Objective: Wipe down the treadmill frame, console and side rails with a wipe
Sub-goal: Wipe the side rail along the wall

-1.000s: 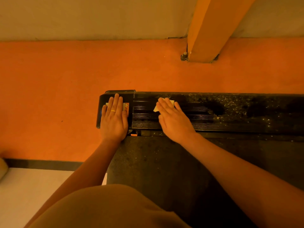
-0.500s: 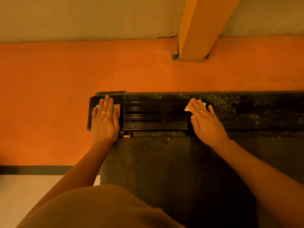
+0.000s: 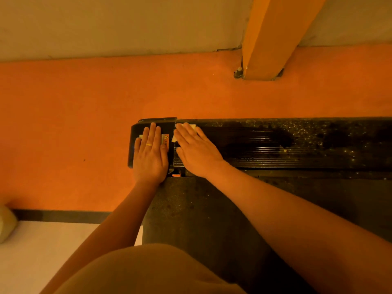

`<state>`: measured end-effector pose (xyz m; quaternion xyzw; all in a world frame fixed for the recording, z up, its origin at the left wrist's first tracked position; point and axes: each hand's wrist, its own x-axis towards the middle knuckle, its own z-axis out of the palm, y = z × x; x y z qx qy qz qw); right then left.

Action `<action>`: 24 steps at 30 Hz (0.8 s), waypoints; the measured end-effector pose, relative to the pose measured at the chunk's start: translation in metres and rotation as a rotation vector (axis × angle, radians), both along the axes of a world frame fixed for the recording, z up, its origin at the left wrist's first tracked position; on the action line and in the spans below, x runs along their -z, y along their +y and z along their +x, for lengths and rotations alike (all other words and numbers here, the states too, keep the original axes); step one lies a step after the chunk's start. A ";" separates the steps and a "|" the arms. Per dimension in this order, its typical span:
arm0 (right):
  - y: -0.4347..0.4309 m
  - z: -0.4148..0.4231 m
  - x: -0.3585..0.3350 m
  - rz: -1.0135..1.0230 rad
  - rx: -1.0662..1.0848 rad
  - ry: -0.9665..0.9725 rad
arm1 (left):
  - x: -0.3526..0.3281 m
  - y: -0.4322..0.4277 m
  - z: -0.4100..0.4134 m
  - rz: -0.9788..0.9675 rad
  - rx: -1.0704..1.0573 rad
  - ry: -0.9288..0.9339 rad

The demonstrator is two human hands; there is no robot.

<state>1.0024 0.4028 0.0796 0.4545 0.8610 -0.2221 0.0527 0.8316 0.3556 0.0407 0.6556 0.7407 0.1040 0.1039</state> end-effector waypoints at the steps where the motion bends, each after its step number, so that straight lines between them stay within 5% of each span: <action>1: 0.006 -0.004 0.001 0.001 -0.022 -0.005 | 0.000 0.000 0.000 -0.003 0.003 0.003; 11: 0.010 0.101 0.007 -0.006 0.076 -0.061 | -0.003 0.000 0.000 -0.007 0.002 -0.017; 19: 0.006 0.072 0.009 0.020 0.081 -0.021 | -0.004 0.000 0.000 -0.040 0.002 0.003; 24: 0.000 0.124 0.011 0.036 0.126 -0.029 | -0.008 0.004 -0.001 -0.129 0.018 0.007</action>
